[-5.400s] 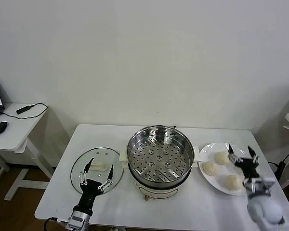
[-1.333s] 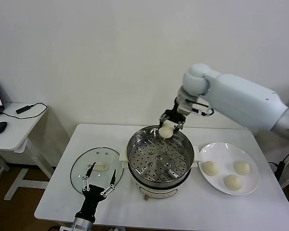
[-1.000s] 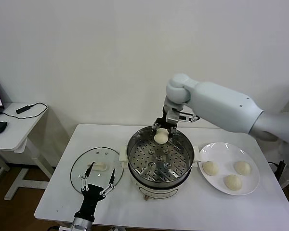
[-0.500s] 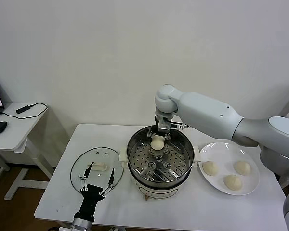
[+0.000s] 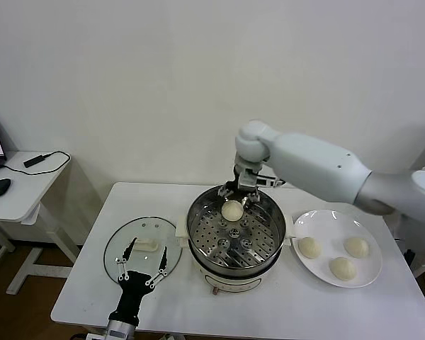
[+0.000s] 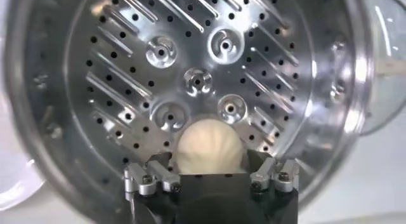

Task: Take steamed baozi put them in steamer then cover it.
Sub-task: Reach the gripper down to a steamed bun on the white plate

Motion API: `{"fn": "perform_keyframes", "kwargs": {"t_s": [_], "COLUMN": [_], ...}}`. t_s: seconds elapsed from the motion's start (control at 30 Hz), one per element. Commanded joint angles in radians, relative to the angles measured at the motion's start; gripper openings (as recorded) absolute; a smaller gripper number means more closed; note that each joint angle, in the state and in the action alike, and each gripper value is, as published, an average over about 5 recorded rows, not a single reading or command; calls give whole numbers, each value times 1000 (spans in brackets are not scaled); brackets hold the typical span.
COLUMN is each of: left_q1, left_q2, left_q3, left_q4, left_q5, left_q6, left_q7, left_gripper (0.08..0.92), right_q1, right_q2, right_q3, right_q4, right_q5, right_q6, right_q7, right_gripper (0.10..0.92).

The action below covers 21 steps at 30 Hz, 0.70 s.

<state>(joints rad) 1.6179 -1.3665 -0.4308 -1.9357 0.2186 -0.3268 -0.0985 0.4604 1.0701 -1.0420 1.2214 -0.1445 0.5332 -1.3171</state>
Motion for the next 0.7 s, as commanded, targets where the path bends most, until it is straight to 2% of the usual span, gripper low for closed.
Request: {"fn": "perform_keyframes", "kwargs": {"t_s": [0.03, 0.13, 0.27, 0.47, 0.7], "left_q1": [-1, -3, -4, -8, -9], "left_q2": [1, 3, 7, 9, 4], "left_q3": [1, 5, 10, 11, 7], "left_q4": [0, -1, -3, -2, -5], "left_q5": [1, 1, 3, 5, 4], "left_q6": [1, 1, 6, 9, 9], "left_q7": [-1, -1, 1, 2, 0], "left_gripper": [823, 823, 823, 823, 823], "right_q1": [169, 237, 244, 151, -61], "right_q2": [-172, -260, -352, -415, -410], "right_q3": [-76, -182, -271, -335, -265], "right_q4": [78, 56, 2, -65, -135], "right_q5": [289, 432, 514, 521, 451], "right_q6": [-221, -363, -466, -511, -517], "right_q7": [-37, 20, 40, 73, 129], "right_gripper": [823, 823, 823, 823, 823]}}
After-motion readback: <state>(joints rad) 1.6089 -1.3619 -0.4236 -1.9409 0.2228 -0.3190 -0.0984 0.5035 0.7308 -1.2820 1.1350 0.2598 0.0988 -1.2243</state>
